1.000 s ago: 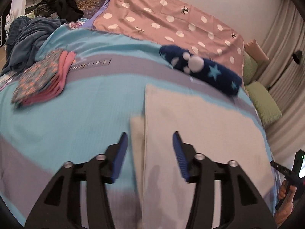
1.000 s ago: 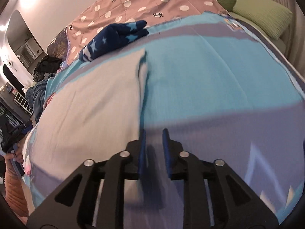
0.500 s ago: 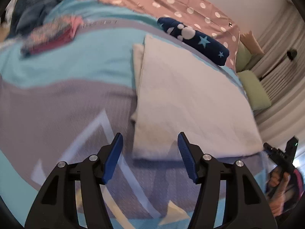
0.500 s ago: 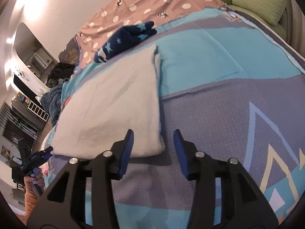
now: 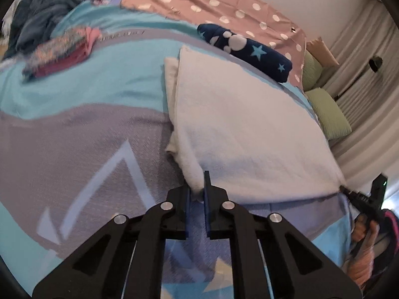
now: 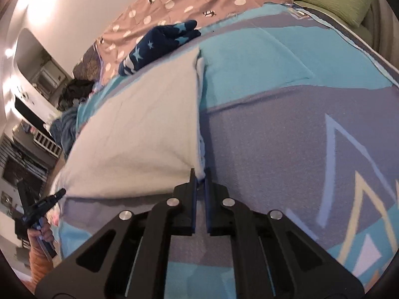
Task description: Fold small clothes
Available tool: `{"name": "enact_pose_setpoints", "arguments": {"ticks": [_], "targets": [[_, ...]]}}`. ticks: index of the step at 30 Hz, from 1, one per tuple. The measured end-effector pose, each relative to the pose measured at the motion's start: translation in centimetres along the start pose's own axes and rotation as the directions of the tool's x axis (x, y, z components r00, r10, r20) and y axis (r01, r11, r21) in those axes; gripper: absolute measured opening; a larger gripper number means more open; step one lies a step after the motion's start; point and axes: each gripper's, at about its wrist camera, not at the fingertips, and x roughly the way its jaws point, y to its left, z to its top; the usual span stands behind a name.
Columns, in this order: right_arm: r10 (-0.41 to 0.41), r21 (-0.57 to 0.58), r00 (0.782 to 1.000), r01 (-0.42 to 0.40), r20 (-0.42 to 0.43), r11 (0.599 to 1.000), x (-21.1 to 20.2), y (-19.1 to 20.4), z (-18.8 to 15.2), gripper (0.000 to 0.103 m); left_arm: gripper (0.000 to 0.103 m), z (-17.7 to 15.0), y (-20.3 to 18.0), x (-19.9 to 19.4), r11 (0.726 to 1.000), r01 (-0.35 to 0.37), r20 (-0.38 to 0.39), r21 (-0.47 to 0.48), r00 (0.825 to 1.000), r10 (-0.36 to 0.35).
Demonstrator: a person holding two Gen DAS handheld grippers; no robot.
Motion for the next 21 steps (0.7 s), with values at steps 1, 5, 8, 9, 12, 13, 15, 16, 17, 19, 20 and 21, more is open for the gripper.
{"name": "enact_pose_setpoints", "arguments": {"ticks": [1,5,8,9,12,13,15,16,17,19,20,21], "targets": [[-0.016,-0.002,1.000,0.016,-0.014,1.000,0.4,-0.1,0.0,0.005,0.009,-0.1,0.2,0.1,1.000,-0.009,-0.011,0.001,1.000,0.009],[-0.017,0.048,1.000,0.018,-0.007,0.999,0.2,-0.7,-0.5,0.015,0.010,-0.4,0.3,0.5,1.000,-0.030,-0.011,-0.002,0.999,0.030],[-0.032,0.066,0.999,0.030,0.021,0.997,-1.6,-1.0,-1.1,0.023,0.020,-0.4,0.2,-0.4,0.996,-0.093,-0.003,0.001,0.996,0.093],[-0.020,0.068,1.000,0.018,0.022,0.998,-2.1,-1.1,-1.4,0.023,0.022,-0.4,0.4,-0.9,0.994,-0.110,-0.001,-0.007,0.994,0.110],[0.040,0.078,0.999,-0.040,0.005,0.996,-2.7,-0.9,-2.2,0.029,0.027,-0.5,1.1,-2.5,0.994,-0.100,-0.002,-0.040,0.995,0.100],[0.076,0.086,0.997,-0.075,-0.009,0.993,-2.4,-0.7,-2.5,0.035,0.030,-0.7,1.1,-2.8,0.996,-0.070,-0.011,-0.051,0.997,0.070],[0.113,0.096,0.993,-0.109,-0.031,0.989,-1.5,-0.4,-2.6,0.042,0.036,-1.4,0.8,-2.8,0.997,0.024,-0.055,-0.071,0.998,-0.028],[0.115,0.103,0.993,-0.111,-0.034,0.988,-0.8,-0.3,-2.4,0.044,0.040,-1.8,0.5,-2.5,0.995,0.068,-0.082,-0.077,0.994,-0.074],[0.124,0.108,0.992,-0.120,-0.030,0.987,-0.3,-0.2,-2.2,0.049,0.040,-2.3,0.0,-1.9,0.992,0.101,-0.109,-0.081,0.988,-0.109],[0.167,0.137,0.986,-0.165,-0.008,0.977,0.6,-0.3,-1.5,0.059,0.045,-2.8,-0.5,-0.6,0.991,0.106,-0.125,-0.077,0.985,-0.115],[0.188,0.162,0.982,-0.185,0.002,0.969,1.0,-0.4,-1.0,0.062,0.051,-2.8,-0.5,-0.2,0.990,0.112,-0.099,-0.086,0.988,-0.121],[0.197,0.183,0.980,-0.195,0.008,0.964,1.4,-0.4,-0.6,0.063,0.054,-2.6,-0.4,0.0,0.984,0.138,-0.067,-0.110,0.987,-0.146]]}}
